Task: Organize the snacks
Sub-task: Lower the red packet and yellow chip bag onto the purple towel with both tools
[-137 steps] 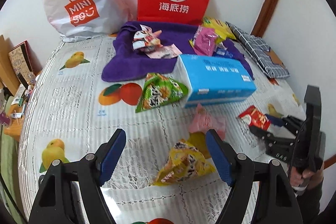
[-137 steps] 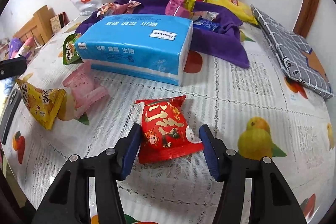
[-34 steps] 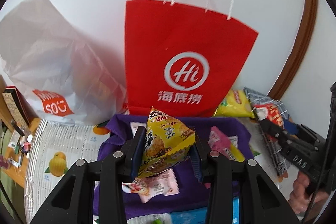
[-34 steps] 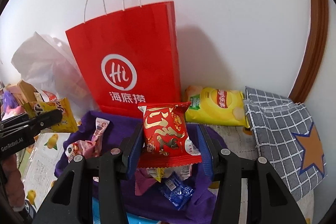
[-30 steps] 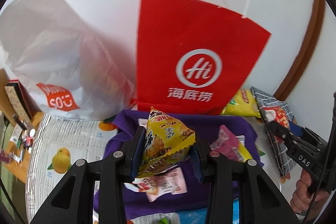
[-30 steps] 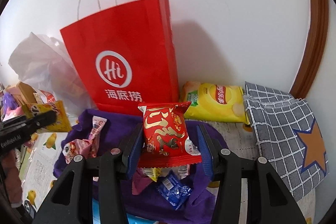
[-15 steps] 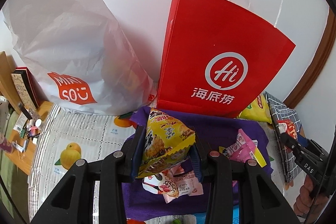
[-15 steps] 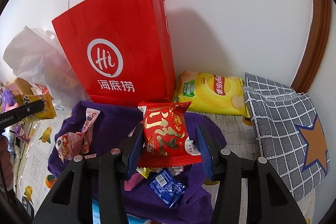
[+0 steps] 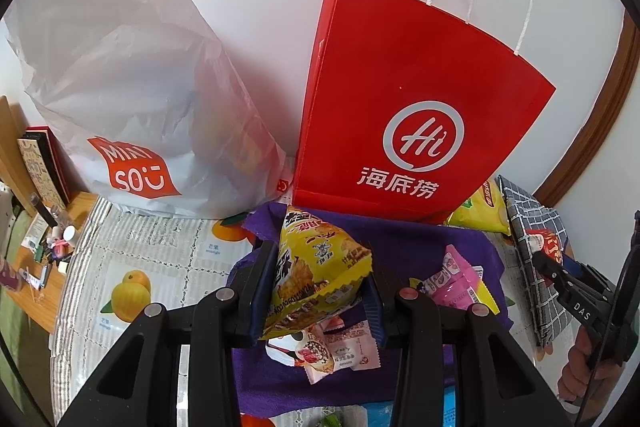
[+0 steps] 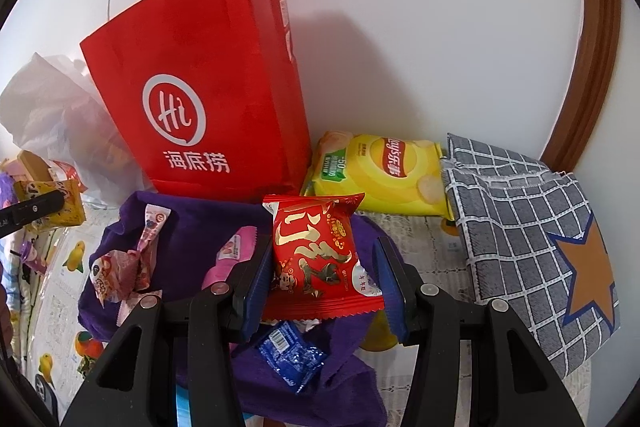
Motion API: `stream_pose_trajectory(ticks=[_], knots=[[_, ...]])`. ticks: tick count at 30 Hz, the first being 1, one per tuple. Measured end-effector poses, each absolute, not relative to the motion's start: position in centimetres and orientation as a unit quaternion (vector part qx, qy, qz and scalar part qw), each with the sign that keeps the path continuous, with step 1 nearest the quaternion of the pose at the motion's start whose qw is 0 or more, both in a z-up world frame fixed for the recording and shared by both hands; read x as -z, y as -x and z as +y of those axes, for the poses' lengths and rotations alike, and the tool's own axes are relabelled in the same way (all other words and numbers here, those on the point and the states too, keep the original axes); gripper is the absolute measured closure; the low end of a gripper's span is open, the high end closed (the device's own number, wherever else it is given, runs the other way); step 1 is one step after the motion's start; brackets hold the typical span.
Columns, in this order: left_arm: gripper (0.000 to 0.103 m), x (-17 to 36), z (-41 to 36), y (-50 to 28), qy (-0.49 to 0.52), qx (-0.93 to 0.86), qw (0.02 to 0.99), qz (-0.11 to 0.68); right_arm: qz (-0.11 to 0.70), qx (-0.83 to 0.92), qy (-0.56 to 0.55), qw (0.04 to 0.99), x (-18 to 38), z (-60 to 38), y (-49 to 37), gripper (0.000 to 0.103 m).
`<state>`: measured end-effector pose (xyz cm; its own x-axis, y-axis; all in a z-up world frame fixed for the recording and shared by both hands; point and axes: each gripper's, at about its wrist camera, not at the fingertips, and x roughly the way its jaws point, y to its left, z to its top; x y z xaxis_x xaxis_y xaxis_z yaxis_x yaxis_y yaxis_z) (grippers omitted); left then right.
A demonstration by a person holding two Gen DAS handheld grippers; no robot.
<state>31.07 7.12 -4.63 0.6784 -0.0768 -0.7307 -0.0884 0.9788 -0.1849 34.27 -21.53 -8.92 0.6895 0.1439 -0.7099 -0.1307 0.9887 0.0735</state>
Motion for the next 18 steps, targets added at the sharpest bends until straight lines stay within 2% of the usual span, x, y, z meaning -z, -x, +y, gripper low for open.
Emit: stream_pose_trajectory(ticks=[18], knots=[[0.066, 5.9, 6.6, -31.9, 0.097, 0.008, 0.900, 0.424, 0.409, -0.074, 0.002, 0.909, 10.7, -20.8, -35.1, 0.054]])
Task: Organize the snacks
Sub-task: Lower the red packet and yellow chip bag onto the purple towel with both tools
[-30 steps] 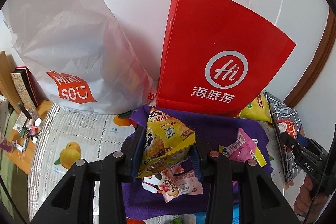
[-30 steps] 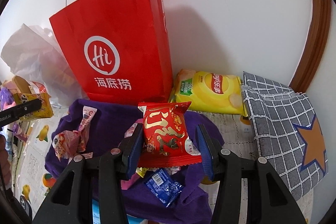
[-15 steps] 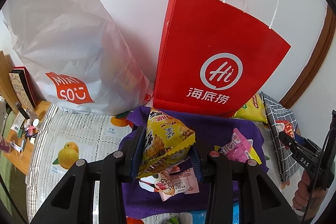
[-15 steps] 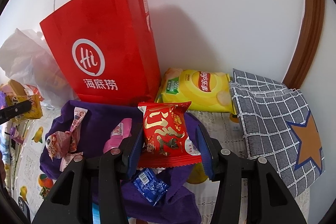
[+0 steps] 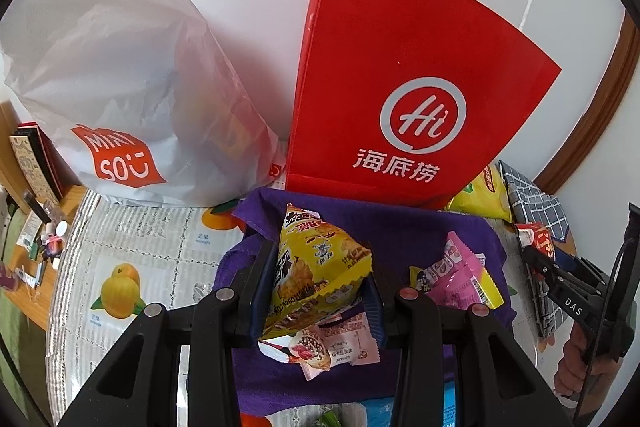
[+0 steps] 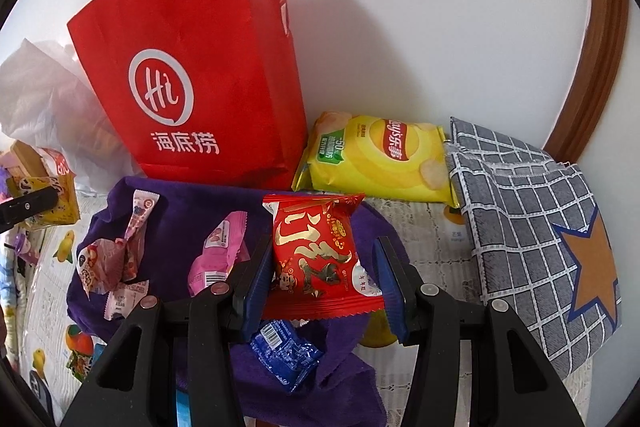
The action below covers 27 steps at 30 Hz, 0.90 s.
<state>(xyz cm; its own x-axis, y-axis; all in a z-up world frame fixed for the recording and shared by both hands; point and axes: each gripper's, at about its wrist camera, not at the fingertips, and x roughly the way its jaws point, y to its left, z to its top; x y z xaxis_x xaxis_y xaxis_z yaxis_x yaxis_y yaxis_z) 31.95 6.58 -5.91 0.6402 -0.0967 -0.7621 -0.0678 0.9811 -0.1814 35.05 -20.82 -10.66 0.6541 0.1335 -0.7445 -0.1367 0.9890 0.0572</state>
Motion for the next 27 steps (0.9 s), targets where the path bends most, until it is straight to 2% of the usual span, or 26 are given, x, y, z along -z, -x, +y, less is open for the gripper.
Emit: stream_pose_trajectory(ticks=[27], knots=[[0.066, 8.2, 3.9, -32.7, 0.058, 0.032, 0.878, 0.474, 0.437, -0.089, 0.031, 0.894, 12.7, -18.5, -35.4, 0.054]])
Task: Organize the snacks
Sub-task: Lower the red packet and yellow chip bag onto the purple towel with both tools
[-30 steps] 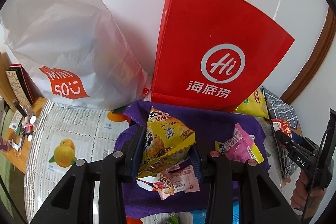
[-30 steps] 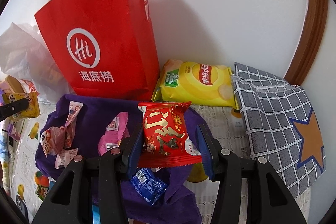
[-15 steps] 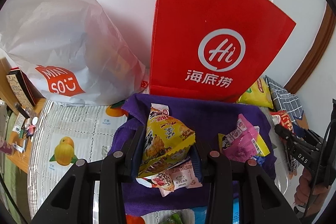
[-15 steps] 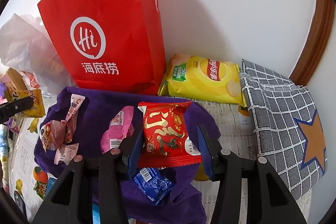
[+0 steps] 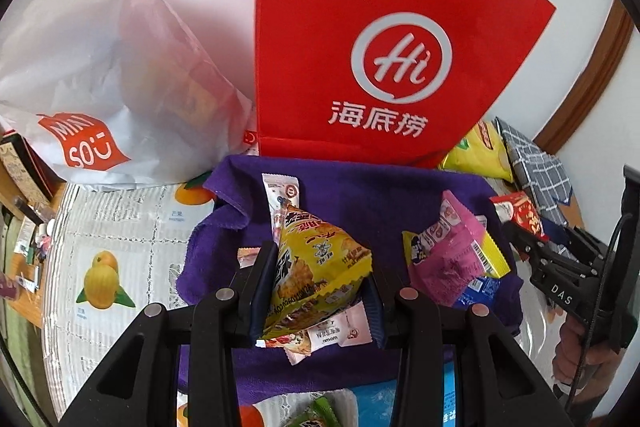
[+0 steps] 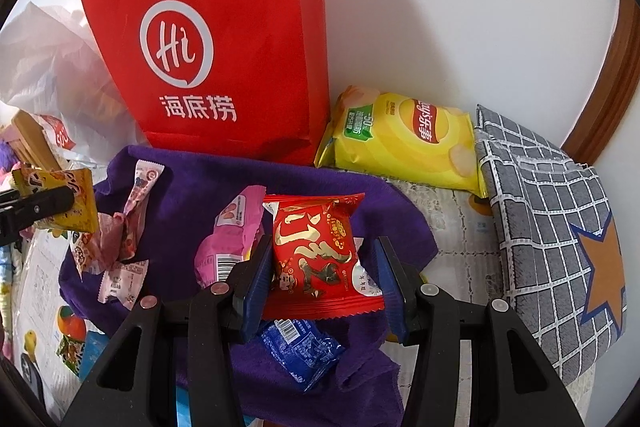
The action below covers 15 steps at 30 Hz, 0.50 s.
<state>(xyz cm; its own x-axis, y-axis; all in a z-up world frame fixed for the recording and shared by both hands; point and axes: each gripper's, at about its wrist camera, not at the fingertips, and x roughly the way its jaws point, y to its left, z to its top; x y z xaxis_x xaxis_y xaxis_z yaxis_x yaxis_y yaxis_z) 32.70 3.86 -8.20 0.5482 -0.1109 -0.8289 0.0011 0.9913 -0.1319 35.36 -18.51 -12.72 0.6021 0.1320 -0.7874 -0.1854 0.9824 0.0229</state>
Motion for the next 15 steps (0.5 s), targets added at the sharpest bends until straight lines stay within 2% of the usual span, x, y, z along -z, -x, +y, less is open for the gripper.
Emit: stream_pose_trajectory(ticks=[15], knots=[[0.065, 9.4, 2.6, -33.2, 0.024, 0.037, 0.862, 0.504, 0.447, -0.099, 0.036, 0.889, 13.0, -17.7, -35.6, 0.054]])
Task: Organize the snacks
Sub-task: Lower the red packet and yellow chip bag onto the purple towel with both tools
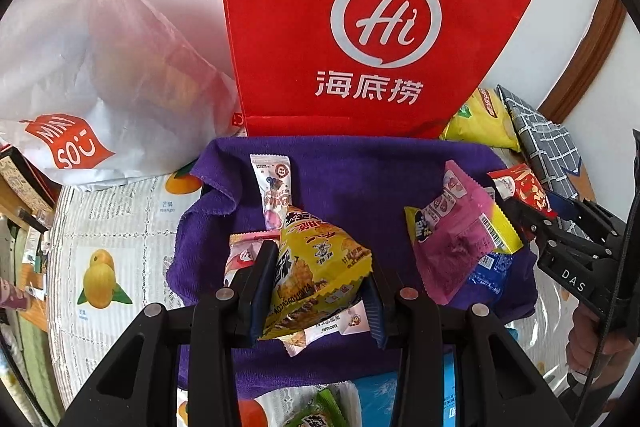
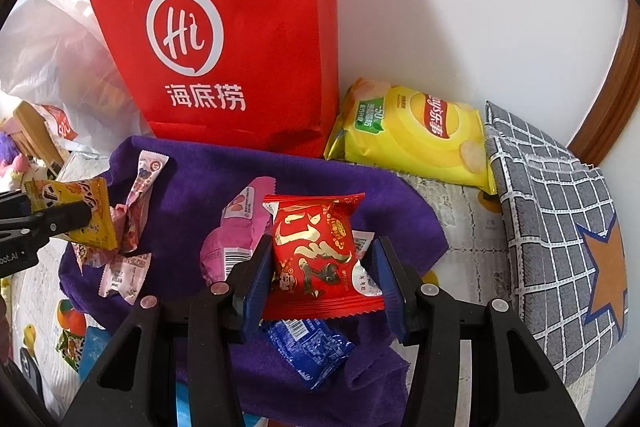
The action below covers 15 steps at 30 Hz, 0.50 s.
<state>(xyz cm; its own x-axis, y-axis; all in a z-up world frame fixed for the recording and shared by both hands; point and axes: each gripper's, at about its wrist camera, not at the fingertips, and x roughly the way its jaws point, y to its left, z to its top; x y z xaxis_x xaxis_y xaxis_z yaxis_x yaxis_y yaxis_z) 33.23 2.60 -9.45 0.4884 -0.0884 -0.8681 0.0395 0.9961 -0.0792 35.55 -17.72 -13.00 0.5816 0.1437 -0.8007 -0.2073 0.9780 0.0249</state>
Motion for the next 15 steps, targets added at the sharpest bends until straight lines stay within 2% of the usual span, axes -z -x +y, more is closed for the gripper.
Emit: stream_pose_trajectory(ticks=[15], knots=[[0.065, 9.8, 2.4, -33.4, 0.017, 0.032, 0.859, 0.510, 0.460, -0.106, 0.052, 0.880, 13.8, -16.6, -35.6, 0.054]])
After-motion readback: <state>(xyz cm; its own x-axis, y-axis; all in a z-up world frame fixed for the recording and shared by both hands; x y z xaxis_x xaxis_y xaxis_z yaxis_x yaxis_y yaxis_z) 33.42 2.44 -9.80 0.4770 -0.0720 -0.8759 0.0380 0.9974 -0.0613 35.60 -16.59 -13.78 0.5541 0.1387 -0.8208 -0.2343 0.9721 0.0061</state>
